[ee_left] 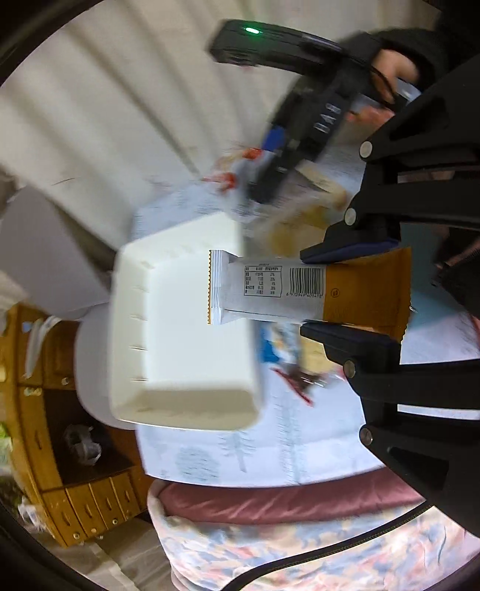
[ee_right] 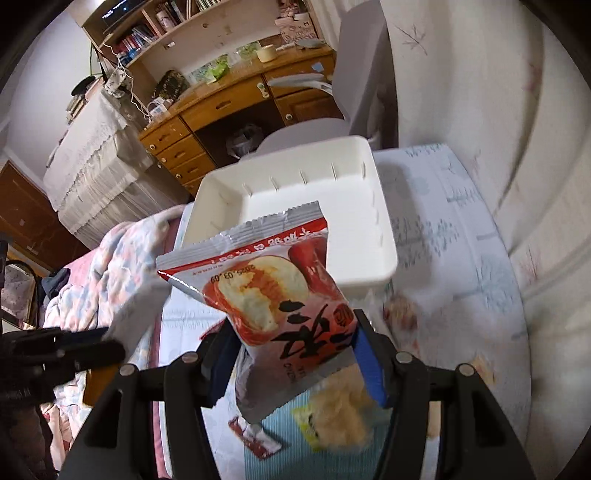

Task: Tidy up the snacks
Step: 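Carry both snacks into the white basket and open both tools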

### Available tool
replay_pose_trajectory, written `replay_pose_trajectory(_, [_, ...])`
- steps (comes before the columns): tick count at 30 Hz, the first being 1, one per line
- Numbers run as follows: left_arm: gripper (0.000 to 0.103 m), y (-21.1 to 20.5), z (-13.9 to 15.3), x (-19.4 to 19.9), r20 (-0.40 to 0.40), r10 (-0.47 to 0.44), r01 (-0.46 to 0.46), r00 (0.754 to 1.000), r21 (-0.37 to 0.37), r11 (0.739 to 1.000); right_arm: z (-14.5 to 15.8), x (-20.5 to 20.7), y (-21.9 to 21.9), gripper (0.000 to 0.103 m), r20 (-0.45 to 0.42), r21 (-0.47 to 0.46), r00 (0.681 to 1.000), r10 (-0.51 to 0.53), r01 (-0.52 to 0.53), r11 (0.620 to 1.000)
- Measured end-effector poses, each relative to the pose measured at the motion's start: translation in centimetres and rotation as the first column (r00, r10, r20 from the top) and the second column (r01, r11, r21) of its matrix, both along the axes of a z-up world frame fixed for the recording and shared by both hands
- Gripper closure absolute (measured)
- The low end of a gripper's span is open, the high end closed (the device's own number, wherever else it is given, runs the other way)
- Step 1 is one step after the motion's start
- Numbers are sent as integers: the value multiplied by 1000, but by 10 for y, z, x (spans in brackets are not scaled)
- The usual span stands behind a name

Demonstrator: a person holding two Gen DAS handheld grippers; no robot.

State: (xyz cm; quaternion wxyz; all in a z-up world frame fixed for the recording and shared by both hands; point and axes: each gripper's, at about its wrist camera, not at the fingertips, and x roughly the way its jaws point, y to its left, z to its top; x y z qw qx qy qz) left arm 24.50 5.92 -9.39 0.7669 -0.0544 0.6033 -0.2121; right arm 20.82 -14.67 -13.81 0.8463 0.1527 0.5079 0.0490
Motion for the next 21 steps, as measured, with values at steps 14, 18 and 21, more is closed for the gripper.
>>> replay_pose_trajectory(14, [71,-43,-34,93,85,211,-209,974,-33,977,-55,70,-30,42,62,169,997,47,-57,984])
replay_pose_trajectory(18, [62,-48,-51,101,81,248,-251,965,20,968,-61,75,-34,34,75,172,996,42,-55,984])
replay_pose_trajectory(21, [51,-51,-64,103,64,252,-255,966,64,965,-64,74,-40,18,80,174,997,9,-22,985])
